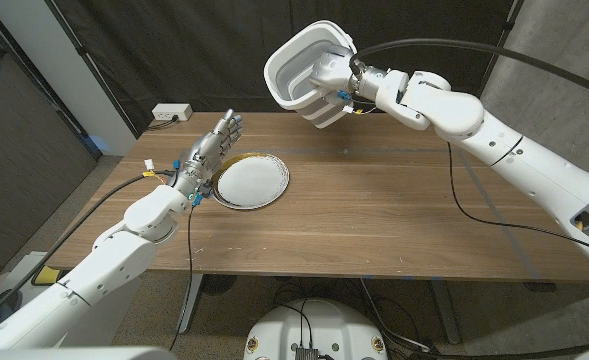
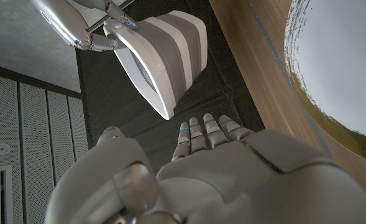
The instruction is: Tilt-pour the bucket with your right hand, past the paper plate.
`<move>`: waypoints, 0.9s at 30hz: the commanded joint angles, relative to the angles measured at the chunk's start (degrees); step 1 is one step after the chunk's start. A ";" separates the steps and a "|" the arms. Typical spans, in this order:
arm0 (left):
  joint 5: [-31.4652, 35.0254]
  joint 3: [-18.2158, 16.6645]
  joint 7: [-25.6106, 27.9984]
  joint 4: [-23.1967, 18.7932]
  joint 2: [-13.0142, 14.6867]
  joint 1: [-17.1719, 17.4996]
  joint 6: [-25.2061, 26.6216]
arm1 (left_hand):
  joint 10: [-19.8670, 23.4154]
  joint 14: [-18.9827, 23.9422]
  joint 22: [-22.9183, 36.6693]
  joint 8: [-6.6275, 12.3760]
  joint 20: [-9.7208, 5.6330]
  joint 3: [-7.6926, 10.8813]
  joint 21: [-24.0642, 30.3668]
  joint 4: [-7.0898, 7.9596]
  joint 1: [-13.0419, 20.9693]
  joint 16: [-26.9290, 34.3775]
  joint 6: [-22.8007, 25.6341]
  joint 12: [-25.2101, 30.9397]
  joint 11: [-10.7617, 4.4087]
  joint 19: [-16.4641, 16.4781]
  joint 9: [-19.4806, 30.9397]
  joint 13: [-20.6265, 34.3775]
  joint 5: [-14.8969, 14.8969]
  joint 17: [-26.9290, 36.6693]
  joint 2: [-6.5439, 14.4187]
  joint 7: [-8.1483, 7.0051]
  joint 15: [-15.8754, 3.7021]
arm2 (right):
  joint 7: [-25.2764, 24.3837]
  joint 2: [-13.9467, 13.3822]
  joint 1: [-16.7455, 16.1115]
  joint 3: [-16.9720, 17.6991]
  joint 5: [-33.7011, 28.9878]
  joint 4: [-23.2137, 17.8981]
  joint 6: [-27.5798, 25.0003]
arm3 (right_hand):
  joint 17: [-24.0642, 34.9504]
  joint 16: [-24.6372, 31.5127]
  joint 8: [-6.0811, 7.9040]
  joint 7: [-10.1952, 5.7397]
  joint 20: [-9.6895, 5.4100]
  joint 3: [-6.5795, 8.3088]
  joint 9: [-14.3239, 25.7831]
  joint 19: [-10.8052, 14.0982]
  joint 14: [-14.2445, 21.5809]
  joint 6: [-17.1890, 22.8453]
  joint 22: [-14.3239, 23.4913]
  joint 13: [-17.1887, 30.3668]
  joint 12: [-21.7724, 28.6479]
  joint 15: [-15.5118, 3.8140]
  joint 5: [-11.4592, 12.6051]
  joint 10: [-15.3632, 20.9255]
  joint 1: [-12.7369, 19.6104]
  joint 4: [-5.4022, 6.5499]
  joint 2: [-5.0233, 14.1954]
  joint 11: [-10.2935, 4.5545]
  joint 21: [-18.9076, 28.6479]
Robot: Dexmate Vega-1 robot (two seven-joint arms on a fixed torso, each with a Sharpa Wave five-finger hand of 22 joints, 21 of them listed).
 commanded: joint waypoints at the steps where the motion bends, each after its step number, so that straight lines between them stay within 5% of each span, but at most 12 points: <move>1: -0.30 -0.80 0.59 -1.01 1.32 -0.54 2.38 | 0.38 0.19 0.31 -0.09 -0.26 -0.29 0.01 0.09 0.36 -0.10 0.33 -0.08 0.06 -0.46 0.09 0.13 -0.17 0.06 -0.17 -0.01 0.00 | -0.10 -3.12 -8.77 8.58 10.66 -4.75 -7.05 | 0.02 0.07 -0.04 -3.62 -6.52 -0.26 0.20 -0.48 0.54 3.98 0.10 0.16 -0.05 -0.70 0.13 0.78 4.37 -0.17 4.46 -0.05 0.54; 13: -1.61 0.38 -0.91 1.15 0.98 -2.94 4.38 | 0.48 0.19 0.32 -0.08 -0.23 -0.42 0.00 0.13 0.36 -0.10 0.37 -0.05 0.05 -0.59 0.09 0.13 -0.24 0.06 -0.18 -0.12 -0.07 | -2.73 -5.27 -18.62 13.33 16.22 -9.52 -13.61 | -0.04 -0.04 -0.19 -3.45 -6.48 -0.45 0.24 -0.81 0.64 4.05 -0.05 0.16 -0.26 -0.67 0.12 0.90 4.58 -0.21 4.48 -0.03 1.12; 27: -2.63 4.43 -3.97 4.54 -0.15 -9.56 8.57 | 0.43 0.19 0.32 -0.08 -0.13 -0.55 -0.02 0.18 0.36 -0.10 0.40 -0.09 -0.14 -0.76 0.09 0.13 -0.33 0.06 -0.14 -0.42 -0.32 | -8.04 -6.74 -30.15 17.71 20.62 -12.01 -22.84 | -0.39 -0.50 -0.55 -3.01 -6.51 -0.59 0.33 -1.50 0.39 3.71 -0.41 0.38 -0.48 -0.58 0.02 0.73 4.66 -0.09 4.72 0.01 1.53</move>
